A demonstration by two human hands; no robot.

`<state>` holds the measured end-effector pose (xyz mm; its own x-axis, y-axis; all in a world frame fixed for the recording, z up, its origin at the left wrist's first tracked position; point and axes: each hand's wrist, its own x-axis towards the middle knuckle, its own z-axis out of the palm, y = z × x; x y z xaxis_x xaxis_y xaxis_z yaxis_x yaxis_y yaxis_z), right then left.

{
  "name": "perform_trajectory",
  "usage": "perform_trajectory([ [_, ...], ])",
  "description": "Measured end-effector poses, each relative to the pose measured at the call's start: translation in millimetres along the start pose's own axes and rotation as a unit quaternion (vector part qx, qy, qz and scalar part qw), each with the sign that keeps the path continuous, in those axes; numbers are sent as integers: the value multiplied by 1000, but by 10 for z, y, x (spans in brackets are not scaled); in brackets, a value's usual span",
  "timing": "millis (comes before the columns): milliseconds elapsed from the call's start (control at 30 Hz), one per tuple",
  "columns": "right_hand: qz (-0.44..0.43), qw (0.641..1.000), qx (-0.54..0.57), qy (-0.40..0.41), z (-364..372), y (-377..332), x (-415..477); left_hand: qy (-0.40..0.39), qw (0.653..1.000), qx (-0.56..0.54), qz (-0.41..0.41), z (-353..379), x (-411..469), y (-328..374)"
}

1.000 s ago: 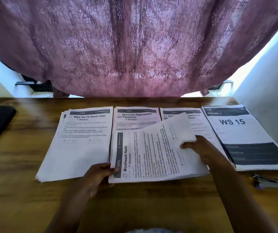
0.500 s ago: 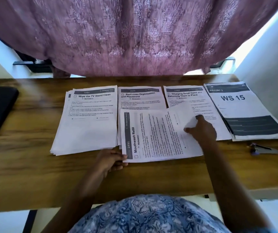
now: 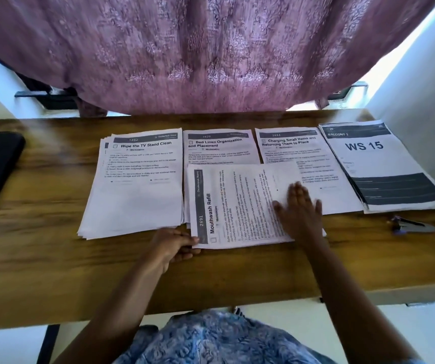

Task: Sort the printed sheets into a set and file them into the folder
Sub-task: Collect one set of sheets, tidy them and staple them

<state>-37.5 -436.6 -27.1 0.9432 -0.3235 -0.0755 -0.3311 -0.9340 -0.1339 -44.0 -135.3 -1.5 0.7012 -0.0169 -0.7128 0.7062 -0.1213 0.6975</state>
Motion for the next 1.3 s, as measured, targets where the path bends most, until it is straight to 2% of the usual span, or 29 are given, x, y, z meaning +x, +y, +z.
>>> perform_trajectory([
  [33, -4, 1000, 16, 24, -30, -160, 46, -3, 1000, -1, 0, -3, -4, 9],
  [100, -90, 992, 76, 42, -18, -699, 109, -2, 1000, -4, -3, 2, -4, 22],
  [167, -201, 977, 74, -14, 112, -1247, 40, 2, 1000, -5, -8, 14, 8, 30],
  [233, -246, 968, 15, -43, 245, -1467, 14, 6, 1000, -9, -15, 24, 21, 29],
  [367, -184, 982, -29, 16, 219, -1009, 395, 11, 1000, -12, -15, 30, 32, 19],
  [500, -5, 999, 31, 11, 78, -414, 644, 11, 1000, -16, -11, 35, 15, 13],
  [533, 1, 999, 31, 18, 60, -419, 585, 10, 1000, -18, -10, 36, 14, 17],
  [600, -80, 996, 15, 35, 86, -604, 287, 6, 1000, -19, -8, 42, 6, 19],
  [667, -168, 986, 7, -2, 193, -792, -152, 4, 1000, -23, -3, 39, 6, 11],
  [700, -175, 984, 4, -20, 224, -796, -338, 2, 1000, -23, 0, 34, 10, 3],
  [833, -80, 997, 21, -2, 203, -385, -444, -4, 1000, -15, 6, 16, 20, -8],
  [900, -60, 998, 17, 0, 165, -184, -390, -10, 1000, -15, 10, 22, 10, -7],
  [1167, -44, 997, 47, -37, 76, 10, -305, -7, 1000, -23, 17, 59, -64, -2],
  [1300, -55, 997, 50, -20, -43, 254, -354, -8, 1000, -13, 23, 121, -110, -101],
])
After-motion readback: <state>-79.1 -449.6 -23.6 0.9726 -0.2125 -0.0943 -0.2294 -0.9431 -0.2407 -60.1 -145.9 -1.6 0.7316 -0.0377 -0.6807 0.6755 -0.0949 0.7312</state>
